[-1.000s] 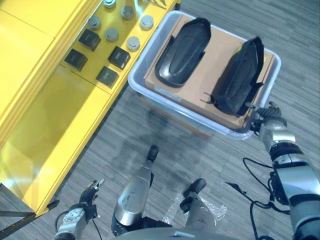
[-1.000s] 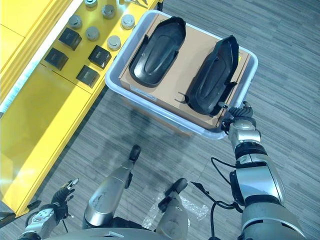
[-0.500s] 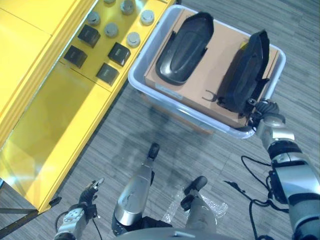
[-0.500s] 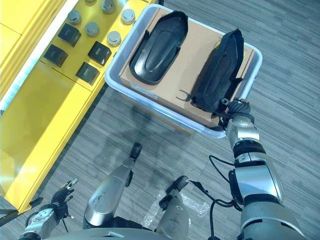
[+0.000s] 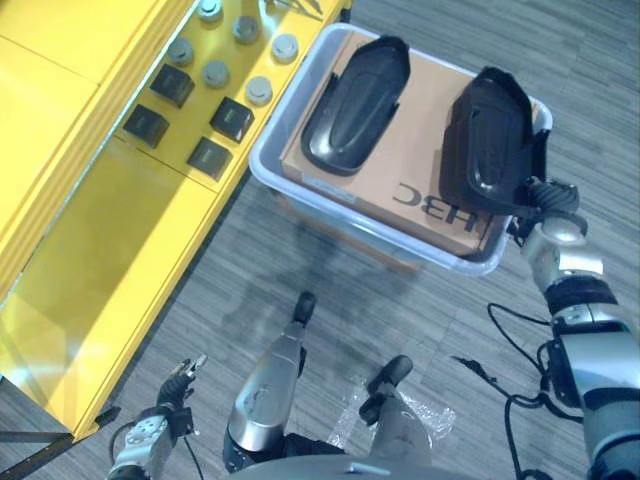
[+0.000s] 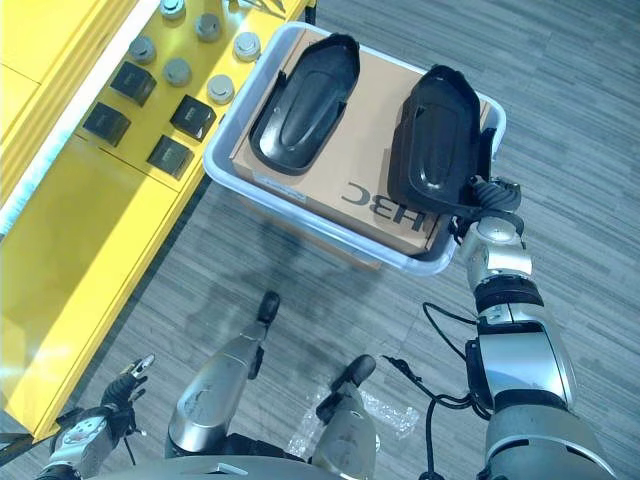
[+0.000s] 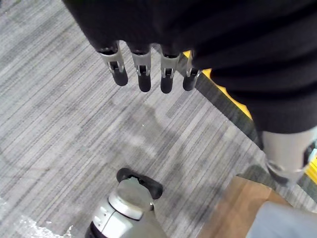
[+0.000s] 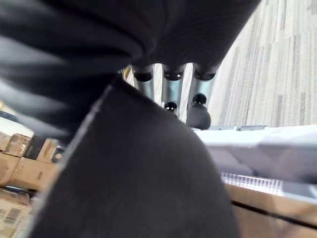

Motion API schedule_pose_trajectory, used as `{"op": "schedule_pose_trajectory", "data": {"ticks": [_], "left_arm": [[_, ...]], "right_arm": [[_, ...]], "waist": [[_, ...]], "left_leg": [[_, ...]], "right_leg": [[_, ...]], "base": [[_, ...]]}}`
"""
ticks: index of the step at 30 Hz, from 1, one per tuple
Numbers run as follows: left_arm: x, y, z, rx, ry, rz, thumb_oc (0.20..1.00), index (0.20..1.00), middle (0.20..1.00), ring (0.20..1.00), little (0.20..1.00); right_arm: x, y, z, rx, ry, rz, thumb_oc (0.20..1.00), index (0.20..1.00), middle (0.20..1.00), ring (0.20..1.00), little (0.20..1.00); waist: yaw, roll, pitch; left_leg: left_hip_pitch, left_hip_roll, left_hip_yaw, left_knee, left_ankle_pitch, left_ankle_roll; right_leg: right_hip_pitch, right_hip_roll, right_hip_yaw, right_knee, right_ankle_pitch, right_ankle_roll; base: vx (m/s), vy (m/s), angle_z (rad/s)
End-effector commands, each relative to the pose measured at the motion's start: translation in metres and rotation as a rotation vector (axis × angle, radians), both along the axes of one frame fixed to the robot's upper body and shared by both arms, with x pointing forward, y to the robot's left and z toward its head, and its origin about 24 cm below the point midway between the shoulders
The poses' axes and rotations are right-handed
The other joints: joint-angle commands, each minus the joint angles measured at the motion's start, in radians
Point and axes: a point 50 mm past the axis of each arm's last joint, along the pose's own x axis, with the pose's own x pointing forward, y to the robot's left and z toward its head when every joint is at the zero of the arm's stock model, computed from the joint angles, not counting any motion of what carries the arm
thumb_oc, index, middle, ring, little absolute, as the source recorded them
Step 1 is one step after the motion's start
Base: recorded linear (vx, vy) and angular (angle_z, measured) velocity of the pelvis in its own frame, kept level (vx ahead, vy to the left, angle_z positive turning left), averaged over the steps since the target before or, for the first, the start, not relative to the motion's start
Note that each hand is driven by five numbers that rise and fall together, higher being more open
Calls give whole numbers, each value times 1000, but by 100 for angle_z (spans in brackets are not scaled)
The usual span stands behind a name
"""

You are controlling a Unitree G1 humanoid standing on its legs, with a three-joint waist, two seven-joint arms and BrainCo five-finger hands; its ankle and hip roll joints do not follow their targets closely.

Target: Move parts from the plastic box to the shelf.

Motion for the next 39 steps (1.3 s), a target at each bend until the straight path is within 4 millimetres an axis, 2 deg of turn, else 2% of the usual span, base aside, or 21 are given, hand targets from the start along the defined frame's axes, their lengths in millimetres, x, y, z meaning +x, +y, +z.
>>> {"op": "schedule_pose_trajectory", "data": {"ticks": [1,4,6,9,11,13,15,16,17,18,20,21,22,23,24,28,35,39], "left_arm": [[-20,10,0,-12,-5,15,1000,1000,1000,1000,1000],[-17,9,3,-60,-38,36,1000,1000,1000,1000,1000],[-7,6,12,-119,-111,31,1000,1000,1000,1000,1000],[32,-5,45,-262,-315,-42,1000,1000,1000,1000,1000],[64,-21,82,-319,-457,-177,1000,1000,1000,1000,1000],[94,-50,125,-378,-596,-354,1000,1000,1000,1000,1000],[106,-67,143,-396,-643,-431,1000,1000,1000,1000,1000],[116,-85,156,-417,-658,-485,1000,1000,1000,1000,1000],[120,-94,161,-434,-658,-507,1000,1000,1000,1000,1000],[128,-113,167,-493,-633,-528,1000,1000,1000,1000,1000],[139,-150,173,-577,-560,-549,1000,1000,1000,1000,1000],[142,-156,174,-579,-546,-544,1000,1000,1000,1000,1000],[149,-176,172,-624,-465,-520,1000,1000,1000,1000,1000],[150,-180,170,-631,-435,-510,1000,1000,1000,1000,1000],[150,-182,170,-630,-424,-506,1000,1000,1000,1000,1000],[164,-191,150,-522,-326,-436,1000,1000,1000,1000,1000],[173,-177,149,-427,-319,-406,1000,1000,1000,1000,1000],[180,-174,160,-385,-386,-411,1000,1000,1000,1000,1000]], "right_arm": [[-8,-8,41,-147,-143,11,200,200,200,200,200],[-10,-6,39,-178,-137,44,200,200,200,200,200],[-12,2,36,-191,-122,88,200,200,200,200,200],[-12,23,16,-186,-74,170,200,200,200,200,200],[-12,38,1,-190,-32,214,200,200,200,200,200],[-9,57,-18,-196,8,267,200,200,200,200,200],[-5,69,-22,-190,15,294,200,200,200,200,200],[0,83,-27,-185,24,326,200,200,200,200,200],[2,91,-28,-189,27,345,200,200,200,200,200],[7,106,-31,-186,37,382,200,200,200,200,200],[13,141,-39,-185,63,468,200,200,200,200,200],[14,146,-41,-185,67,482,200,200,200,200,200],[16,164,-47,-182,79,535,200,200,200,200,200],[16,168,-49,-181,82,549,200,200,200,200,200],[16,170,-50,-181,83,554,200,200,200,200,200],[12,191,-62,-174,106,625,200,200,200,200,200],[7,187,-69,-170,116,621,200,200,200,200,200],[6,184,-69,-163,125,643,200,200,200,200,200]], "waist": [[5,-1,-80],[2,-10,-106],[-2,-19,-131],[-11,-39,-178],[-14,-48,-206],[-13,-54,-242],[-14,-55,-259],[-17,-56,-275],[-21,-58,-285],[-29,-57,-299],[-54,-50,-327],[-60,-49,-333],[-83,-41,-349],[-90,-38,-354],[-92,-37,-355],[-147,-23,-385],[-173,-19,-393],[-187,-21,-398]], "left_leg": [[24,49,30,-8,-82,-24],[51,54,31,-25,-83,-25],[66,56,40,-38,-62,-20],[111,65,47,-59,-64,-21],[137,70,49,-73,-66,-21],[172,75,47,-92,-66,-21],[185,77,44,-100,-66,-21],[198,79,42,-106,-65,-21],[201,79,41,-110,-62,-20],[214,80,41,-114,-63,-18],[241,81,51,-122,-64,-17],[245,82,53,-123,-64,-17],[261,83,64,-124,-67,-15],[266,84,68,-126,-68,-15],[268,84,70,-126,-68,-15],[291,88,103,-124,-78,-17],[294,97,124,-109,-87,-24],[296,100,131,-103,-90,-28]], "right_leg": [[-20,-14,44,99,-71,49],[4,-9,40,84,-68,51],[18,-9,23,67,-44,45],[49,-1,24,48,-37,50],[70,5,26,32,-30,51],[103,14,25,8,-23,53],[116,18,22,-3,-20,53],[125,22,25,-8,-20,53],[128,23,27,-12,-18,53],[133,26,31,-12,-20,54],[145,31,47,-15,-23,51],[145,31,51,-15,-24,50],[148,31,68,-14,-27,49],[149,31,72,-15,-28,49],[150,31,74,-15,-28,49],[155,33,109,-26,-32,48],[157,32,121,-34,-33,49],[159,32,125,-38,-33,50]], "base": [[54,-37,-3],[22,-36,-3],[-10,-53,0],[84,-86,0],[74,-93,-2],[98,-112,-4],[68,-73,-6],[54,-45,-11],[71,-38,-10],[59,-16,-11],[74,14,-11],[75,41,-32],[51,35,-32],[44,32,-28],[25,24,-11],[45,13,-31],[14,-14,-15],[3,-10,-5]]}}
